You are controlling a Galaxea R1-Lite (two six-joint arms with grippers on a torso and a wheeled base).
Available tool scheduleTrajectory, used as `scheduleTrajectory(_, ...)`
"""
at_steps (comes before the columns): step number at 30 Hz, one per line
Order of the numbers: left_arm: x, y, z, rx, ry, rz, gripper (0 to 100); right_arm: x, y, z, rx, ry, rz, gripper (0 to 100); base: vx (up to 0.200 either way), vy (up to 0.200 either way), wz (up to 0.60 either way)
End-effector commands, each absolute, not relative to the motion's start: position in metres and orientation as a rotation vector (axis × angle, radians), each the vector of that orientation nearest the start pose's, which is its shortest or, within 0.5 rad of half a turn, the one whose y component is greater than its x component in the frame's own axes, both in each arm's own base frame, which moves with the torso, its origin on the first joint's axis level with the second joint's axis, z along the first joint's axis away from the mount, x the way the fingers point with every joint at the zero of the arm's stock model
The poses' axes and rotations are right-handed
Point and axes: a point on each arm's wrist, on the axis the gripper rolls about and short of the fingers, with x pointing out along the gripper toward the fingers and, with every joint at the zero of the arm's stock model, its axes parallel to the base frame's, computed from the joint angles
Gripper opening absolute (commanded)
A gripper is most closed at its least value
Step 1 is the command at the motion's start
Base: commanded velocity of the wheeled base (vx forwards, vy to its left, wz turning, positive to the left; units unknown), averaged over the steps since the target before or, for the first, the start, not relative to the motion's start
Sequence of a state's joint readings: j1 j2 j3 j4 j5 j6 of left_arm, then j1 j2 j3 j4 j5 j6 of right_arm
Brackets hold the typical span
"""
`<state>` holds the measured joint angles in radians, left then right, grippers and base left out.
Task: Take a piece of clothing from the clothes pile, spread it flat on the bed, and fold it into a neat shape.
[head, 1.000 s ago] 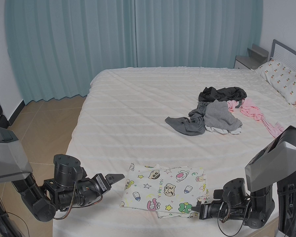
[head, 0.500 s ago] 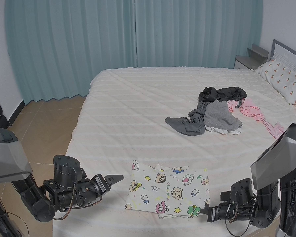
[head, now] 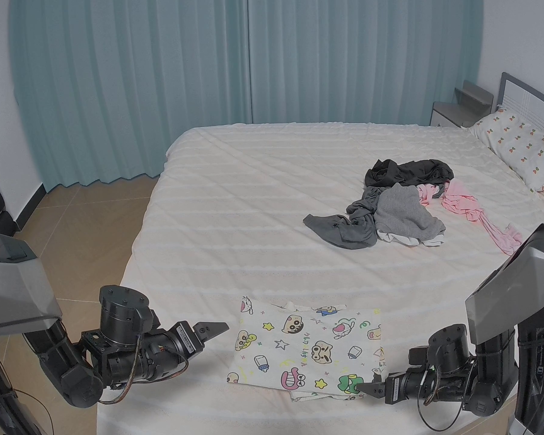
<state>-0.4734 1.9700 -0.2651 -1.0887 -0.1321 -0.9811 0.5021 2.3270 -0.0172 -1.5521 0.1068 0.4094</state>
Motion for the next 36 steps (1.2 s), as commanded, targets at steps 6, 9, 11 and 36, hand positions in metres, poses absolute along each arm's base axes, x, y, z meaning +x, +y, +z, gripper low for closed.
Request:
scheduleTrajectory(6,0.222,-0.118,0.026,-0.843,0.897,-0.297,100,0.233,0.095,0.018,0.32,0.548,0.38,100,0.0,0.0,0.0)
scheduleTrajectory(9,0.222,-0.119,0.022,-0.845,0.909,-0.313,100,0.259,0.092,0.007,0.357,0.534,0.359,100,0.0,0.0,0.0)
scheduleTrajectory(11,0.224,-0.119,0.019,-0.846,0.907,-0.312,100,0.273,0.093,-0.007,0.384,0.553,0.336,100,0.0,0.0,0.0)
scheduleTrajectory(36,0.222,-0.12,0.005,-0.849,0.89,-0.341,100,0.312,0.113,-0.056,0.509,0.606,0.337,0,0.0,0.0,0.0)
